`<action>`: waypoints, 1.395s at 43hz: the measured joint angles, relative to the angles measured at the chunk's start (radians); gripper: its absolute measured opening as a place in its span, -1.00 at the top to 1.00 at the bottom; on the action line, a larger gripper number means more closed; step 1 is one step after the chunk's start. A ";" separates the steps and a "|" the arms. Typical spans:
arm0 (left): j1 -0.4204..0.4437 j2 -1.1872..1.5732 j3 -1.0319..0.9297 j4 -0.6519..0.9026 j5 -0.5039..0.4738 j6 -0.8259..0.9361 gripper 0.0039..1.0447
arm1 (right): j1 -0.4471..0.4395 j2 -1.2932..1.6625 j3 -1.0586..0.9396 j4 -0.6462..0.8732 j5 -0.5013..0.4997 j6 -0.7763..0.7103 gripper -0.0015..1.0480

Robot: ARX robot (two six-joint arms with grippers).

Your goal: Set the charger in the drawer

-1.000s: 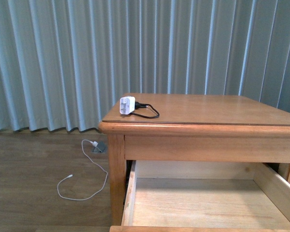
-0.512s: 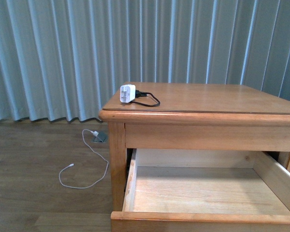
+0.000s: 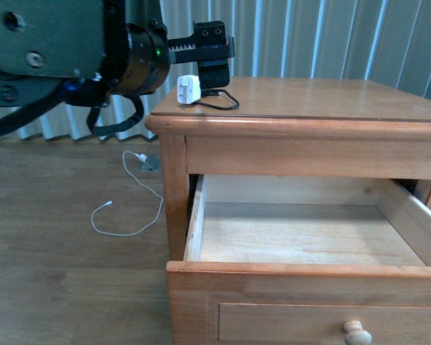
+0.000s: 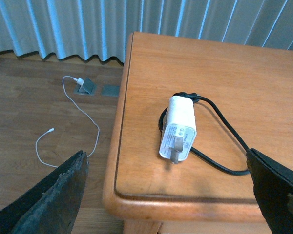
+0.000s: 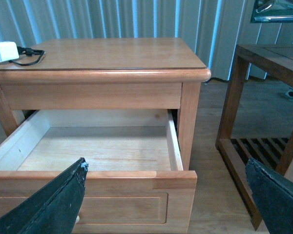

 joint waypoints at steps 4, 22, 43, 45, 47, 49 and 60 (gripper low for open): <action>0.003 0.097 0.102 -0.032 0.019 -0.032 -0.89 | 0.000 0.000 0.000 0.000 0.000 0.000 -0.84; 0.010 0.276 0.323 -0.085 0.014 -0.118 -0.48 | 0.000 0.000 0.000 0.000 0.000 0.000 -0.84; 0.008 0.233 0.250 -0.062 0.004 -0.151 0.54 | 0.000 0.000 0.000 0.000 0.000 0.000 -0.84; 0.005 0.214 0.229 -0.058 0.005 -0.159 0.54 | 0.000 0.000 0.000 0.000 0.000 0.000 -0.84; 0.000 0.185 0.197 -0.045 0.011 -0.162 0.54 | 0.000 0.000 0.000 0.000 0.000 0.000 -0.84; -0.008 0.142 0.155 -0.031 0.035 -0.162 0.55 | 0.000 0.000 0.000 0.000 0.000 0.000 -0.84; -0.090 -0.086 -0.029 0.008 0.277 -0.127 0.55 | 0.000 0.000 0.000 0.000 0.000 0.000 -0.84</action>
